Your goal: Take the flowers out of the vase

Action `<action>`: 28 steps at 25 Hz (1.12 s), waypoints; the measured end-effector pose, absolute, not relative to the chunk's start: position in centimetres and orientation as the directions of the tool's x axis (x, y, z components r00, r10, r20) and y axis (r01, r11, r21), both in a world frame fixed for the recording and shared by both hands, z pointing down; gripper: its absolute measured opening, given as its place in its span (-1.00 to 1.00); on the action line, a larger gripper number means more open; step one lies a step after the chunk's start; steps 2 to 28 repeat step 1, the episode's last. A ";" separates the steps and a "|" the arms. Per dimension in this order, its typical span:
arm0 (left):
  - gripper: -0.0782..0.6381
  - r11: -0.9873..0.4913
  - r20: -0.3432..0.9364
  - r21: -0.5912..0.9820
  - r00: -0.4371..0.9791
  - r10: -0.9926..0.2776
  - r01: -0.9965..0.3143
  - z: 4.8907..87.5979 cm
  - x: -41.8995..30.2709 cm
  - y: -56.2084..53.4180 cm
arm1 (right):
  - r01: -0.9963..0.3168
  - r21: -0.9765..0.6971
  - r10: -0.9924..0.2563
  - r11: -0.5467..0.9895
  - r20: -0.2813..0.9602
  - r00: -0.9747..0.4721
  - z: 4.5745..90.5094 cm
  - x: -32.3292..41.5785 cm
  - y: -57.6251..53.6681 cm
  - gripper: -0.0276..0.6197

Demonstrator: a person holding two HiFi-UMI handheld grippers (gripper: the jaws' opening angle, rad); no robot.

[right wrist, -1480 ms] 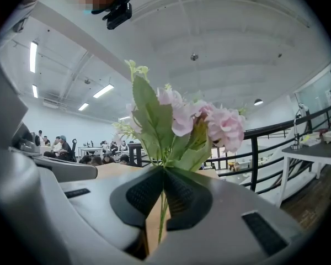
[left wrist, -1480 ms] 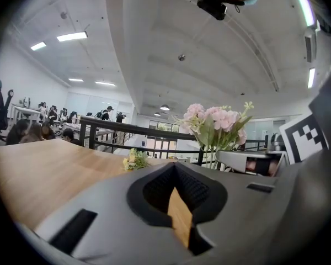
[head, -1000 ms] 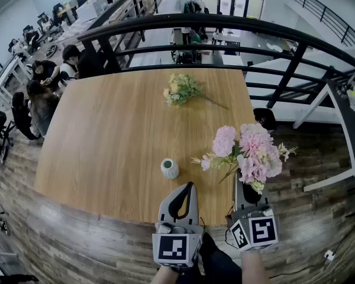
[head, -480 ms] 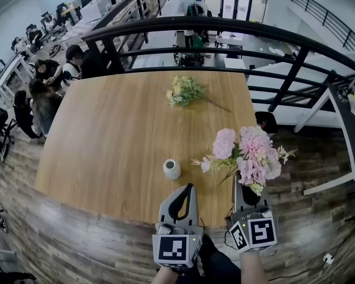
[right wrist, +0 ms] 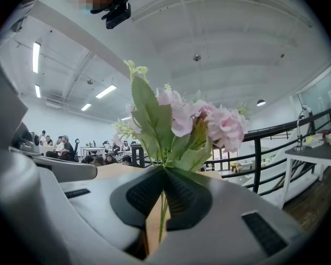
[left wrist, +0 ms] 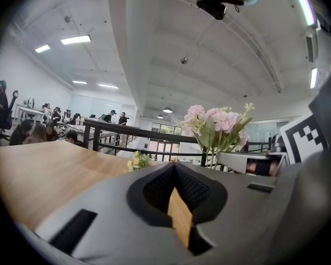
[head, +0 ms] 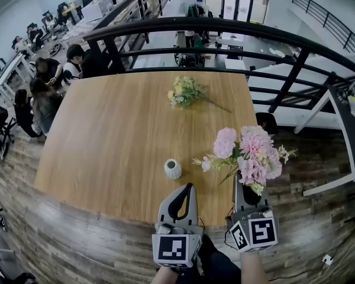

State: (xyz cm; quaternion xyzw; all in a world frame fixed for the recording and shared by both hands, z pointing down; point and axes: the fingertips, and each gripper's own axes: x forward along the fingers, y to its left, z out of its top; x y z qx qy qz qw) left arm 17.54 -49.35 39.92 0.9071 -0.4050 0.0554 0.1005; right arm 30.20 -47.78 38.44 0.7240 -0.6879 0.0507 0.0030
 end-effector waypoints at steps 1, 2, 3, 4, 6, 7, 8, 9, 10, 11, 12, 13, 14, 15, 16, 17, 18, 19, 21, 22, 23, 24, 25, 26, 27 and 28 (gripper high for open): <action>-0.69 -0.654 0.180 0.135 0.667 -0.723 -0.745 39.9 17.5 -49.3 | -0.996 -0.066 -0.996 -0.053 0.079 0.048 38.4 30.2 -47.8 -0.86; -0.69 -0.654 0.180 0.135 0.667 -0.723 -0.745 39.9 17.5 -49.3 | -0.996 -0.066 -0.996 -0.053 0.079 0.048 38.4 30.2 -47.8 -0.86; -0.69 -0.654 0.180 0.135 0.667 -0.723 -0.745 39.9 17.5 -49.3 | -0.996 -0.066 -0.996 -0.053 0.079 0.048 38.4 30.2 -47.8 -0.86; -0.69 -0.654 0.180 0.135 0.667 -0.723 -0.745 39.9 17.5 -49.3 | -0.996 -0.066 -0.996 -0.053 0.079 0.048 38.4 30.2 -47.8 -0.86; -0.69 -0.654 0.180 0.135 0.667 -0.723 -0.745 39.9 17.5 -49.3 | -0.996 -0.066 -0.996 -0.053 0.079 0.048 38.4 30.2 -47.8 -0.86; -0.69 -0.654 0.180 0.135 0.667 -0.723 -0.745 39.9 17.5 -49.3 | -0.996 -0.066 -0.996 -0.053 0.079 0.048 38.4 30.2 -47.8 -0.86; -0.69 -0.654 0.180 0.135 0.667 -0.723 -0.745 39.9 17.5 -49.3 | -0.996 -0.066 -0.996 -0.053 0.079 0.048 38.4 30.2 -47.8 -0.86; -0.69 -0.654 0.180 0.135 0.667 -0.723 -0.745 39.9 17.5 -49.3 | -0.996 -0.066 -0.996 -0.053 0.079 0.048 38.4 30.2 -47.8 -0.86; -0.69 -0.654 0.180 0.135 0.667 -0.723 -0.745 39.9 17.5 -49.3 | -0.996 -0.066 -0.996 -0.053 0.079 0.048 38.4 30.2 -47.8 -0.86; -0.69 -0.654 0.180 0.135 0.667 -0.723 -0.745 39.9 17.5 -49.3 | -0.996 -0.066 -0.996 -0.053 0.079 0.048 38.4 30.2 -47.8 -0.86; -0.69 -0.654 0.180 0.135 0.667 -0.723 -0.745 39.9 17.5 -49.3 | -0.996 -0.066 -0.996 -0.053 0.079 0.048 38.4 30.2 -47.8 -0.86; -0.69 -0.654 0.180 0.135 0.667 -0.723 -0.745 39.9 17.5 -49.3 | -0.996 -0.066 -0.996 -0.053 0.079 0.048 38.4 30.2 -47.8 -0.86; -0.69 -0.654 0.180 0.135 0.667 -0.723 -0.745 39.9 17.5 -49.3 | -0.996 -0.066 -0.996 -0.053 0.079 0.048 38.4 30.2 -47.8 -0.86; -0.69 -0.654 0.180 0.135 0.667 -0.723 -0.745 39.9 17.5 -49.3 | -0.996 -0.066 -0.996 -0.053 0.079 0.048 38.4 30.2 -47.8 -0.86; -0.69 -0.654 0.180 0.135 0.667 -0.723 -0.745 39.9 17.5 -49.3 | -0.996 -0.066 -0.996 -0.053 0.079 0.048 38.4 30.2 -47.8 -0.86; -0.69 -0.654 0.180 0.135 0.667 -0.723 -0.745 39.9 17.5 -49.3 | -0.996 -0.066 -0.996 -0.053 0.079 0.048 38.4 30.2 -47.8 -0.86; -0.69 -0.654 0.180 0.135 0.667 -0.723 -0.745 39.9 17.5 -49.3 | -0.996 -0.066 -0.996 -0.053 0.079 0.048 38.4 30.2 -47.8 -0.86; -0.69 -0.654 0.180 0.135 0.667 -0.723 -0.745 39.9 17.5 -49.3 | -0.996 -0.066 -0.996 -0.053 0.079 0.048 38.4 30.2 -47.8 -0.86; -0.69 -0.654 0.180 0.135 0.667 -0.723 -0.745 39.9 17.5 -49.3 | -0.996 -0.066 -0.996 -0.053 0.079 0.048 38.4 30.2 -47.8 -0.86; -0.69 -0.654 0.180 0.135 0.667 -0.723 -0.745 39.9 17.5 -49.3 | -0.996 -0.066 -0.996 -0.053 0.079 0.048 38.4 30.2 -47.8 -0.86; -0.69 -0.654 0.180 0.135 0.667 -0.723 -0.745 39.9 17.5 -49.3 | -0.996 -0.066 -0.996 -0.053 0.079 0.048 38.4 30.2 -47.8 -0.86; -0.69 -0.654 0.180 0.135 0.667 -0.723 -0.745 39.9 17.5 -49.3 | -0.996 -0.066 -0.996 -0.053 0.079 0.048 38.4 30.2 -47.8 -0.86; -0.69 -0.654 0.180 0.135 0.667 -0.723 -0.745 39.9 17.5 -49.3 | -0.996 -0.066 -0.996 -0.053 0.079 0.048 38.4 30.2 -47.8 -0.86; -0.69 -0.654 0.180 0.135 0.667 -0.723 -0.745 39.9 17.5 -49.3 | -0.996 -0.066 -0.996 -0.053 0.079 0.048 38.4 30.2 -47.8 -0.86; -0.69 -0.654 0.180 0.135 0.667 -0.723 -0.745 39.9 17.5 -49.3 | -0.996 -0.066 -0.996 -0.053 0.079 0.048 38.4 30.2 -47.8 -0.86; -0.69 -0.654 0.180 0.135 0.667 -0.723 -0.745 39.9 17.5 -49.3 | -0.996 -0.066 -0.996 -0.053 0.079 0.048 38.4 30.2 -47.8 -0.86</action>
